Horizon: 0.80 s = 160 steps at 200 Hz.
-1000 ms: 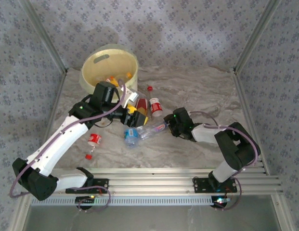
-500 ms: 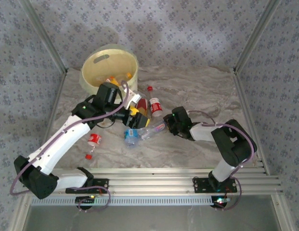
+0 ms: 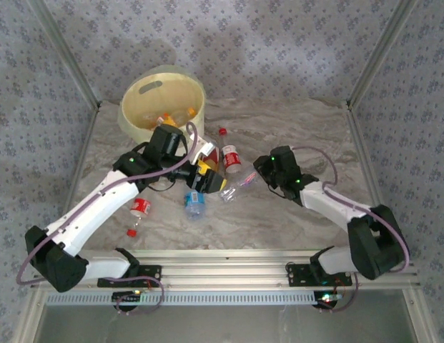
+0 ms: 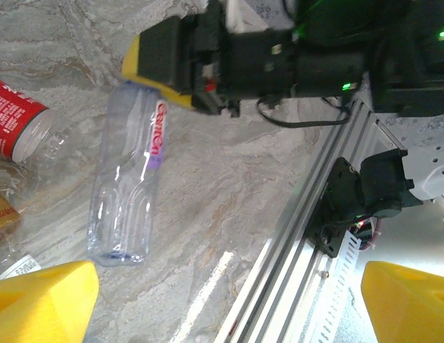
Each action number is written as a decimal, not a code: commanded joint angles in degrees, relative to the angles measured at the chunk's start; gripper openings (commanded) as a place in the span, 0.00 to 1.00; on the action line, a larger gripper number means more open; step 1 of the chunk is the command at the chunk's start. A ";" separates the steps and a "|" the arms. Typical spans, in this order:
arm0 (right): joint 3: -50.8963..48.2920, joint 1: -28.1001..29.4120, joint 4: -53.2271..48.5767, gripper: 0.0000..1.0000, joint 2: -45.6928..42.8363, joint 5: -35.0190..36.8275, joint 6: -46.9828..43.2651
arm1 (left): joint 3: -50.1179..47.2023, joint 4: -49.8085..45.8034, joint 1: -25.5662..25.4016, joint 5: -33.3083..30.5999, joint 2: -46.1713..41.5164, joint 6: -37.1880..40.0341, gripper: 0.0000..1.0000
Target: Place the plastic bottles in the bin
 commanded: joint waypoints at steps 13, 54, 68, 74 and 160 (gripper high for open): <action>5.03 -0.66 -10.98 0.32 -5.81 -1.27 -12.59 | -0.43 5.14 -1.00 1.00 1.42 -1.81 0.97; 9.28 -0.99 -15.13 0.32 -10.43 -9.21 -17.01 | 0.21 7.58 -3.19 -0.67 5.12 -2.42 0.97; 10.14 -1.01 -15.43 0.32 -11.88 -11.20 -17.29 | 0.98 8.12 -4.16 -1.14 6.72 -2.70 0.96; 10.49 -1.02 -15.34 0.32 -12.50 -12.08 -17.48 | 1.33 8.27 -4.65 -1.56 7.32 -2.81 0.96; 13.55 -1.17 -16.67 0.32 -15.91 -17.61 -18.10 | 3.59 12.50 -8.05 -2.34 13.33 -5.99 0.90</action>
